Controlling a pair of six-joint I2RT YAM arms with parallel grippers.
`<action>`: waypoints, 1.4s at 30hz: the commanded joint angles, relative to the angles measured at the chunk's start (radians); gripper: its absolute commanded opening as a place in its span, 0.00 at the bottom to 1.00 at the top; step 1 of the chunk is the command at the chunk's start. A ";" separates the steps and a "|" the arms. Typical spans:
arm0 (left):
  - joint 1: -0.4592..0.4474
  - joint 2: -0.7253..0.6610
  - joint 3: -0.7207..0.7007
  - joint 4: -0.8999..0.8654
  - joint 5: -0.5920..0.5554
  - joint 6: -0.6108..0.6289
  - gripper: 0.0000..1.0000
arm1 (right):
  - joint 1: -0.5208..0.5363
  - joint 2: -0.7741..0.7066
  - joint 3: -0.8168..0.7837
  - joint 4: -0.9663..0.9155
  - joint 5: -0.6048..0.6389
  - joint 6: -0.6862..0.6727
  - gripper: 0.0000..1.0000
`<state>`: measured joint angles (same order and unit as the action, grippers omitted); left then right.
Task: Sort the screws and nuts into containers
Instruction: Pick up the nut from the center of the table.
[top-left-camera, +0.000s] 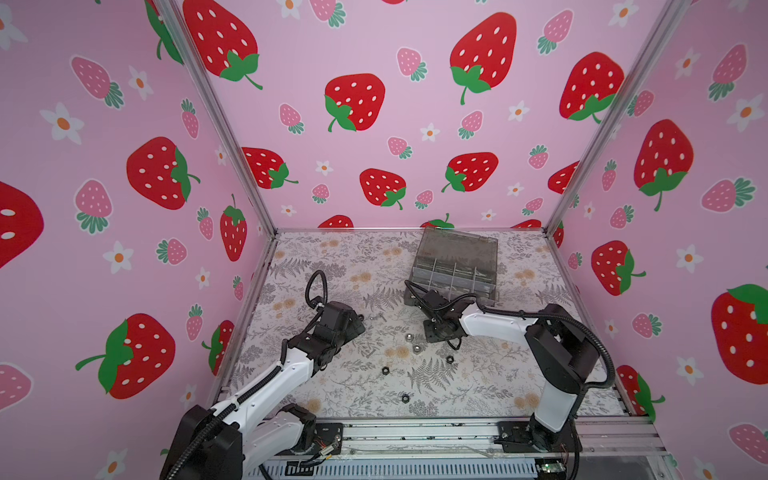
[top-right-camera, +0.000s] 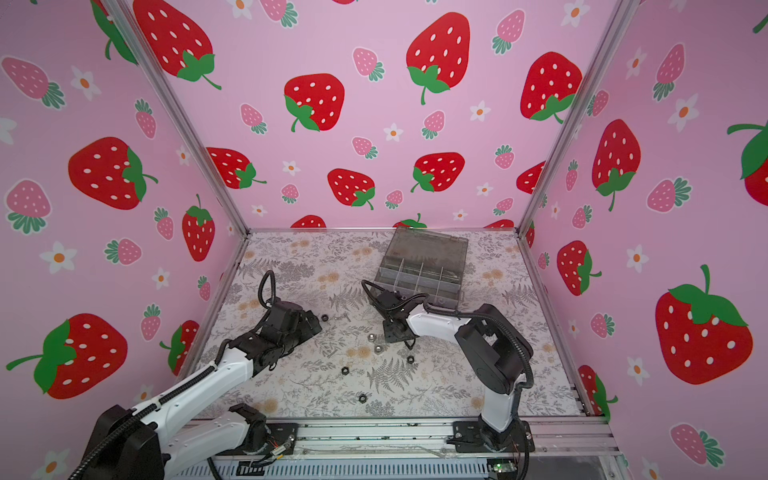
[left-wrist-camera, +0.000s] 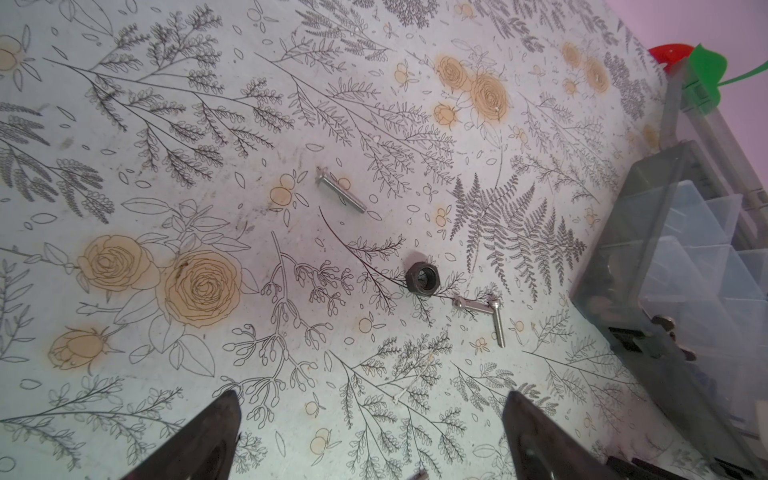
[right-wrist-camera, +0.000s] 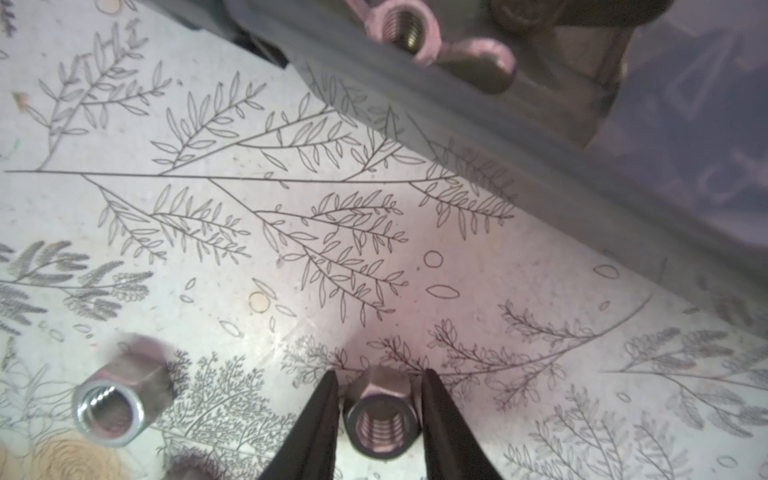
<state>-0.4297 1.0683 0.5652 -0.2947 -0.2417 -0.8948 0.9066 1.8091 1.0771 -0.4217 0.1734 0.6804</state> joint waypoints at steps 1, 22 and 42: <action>0.007 -0.011 -0.008 -0.001 -0.004 -0.016 0.99 | 0.013 0.025 -0.006 -0.053 -0.009 0.012 0.33; 0.011 -0.011 0.013 -0.004 0.009 0.000 1.00 | 0.013 -0.050 0.082 -0.135 0.090 -0.003 0.08; 0.012 -0.003 0.015 0.025 0.037 0.012 0.99 | -0.332 -0.211 0.069 -0.044 0.196 -0.103 0.07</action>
<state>-0.4225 1.0649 0.5652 -0.2859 -0.2028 -0.8864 0.6121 1.6196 1.1545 -0.5026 0.3515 0.6033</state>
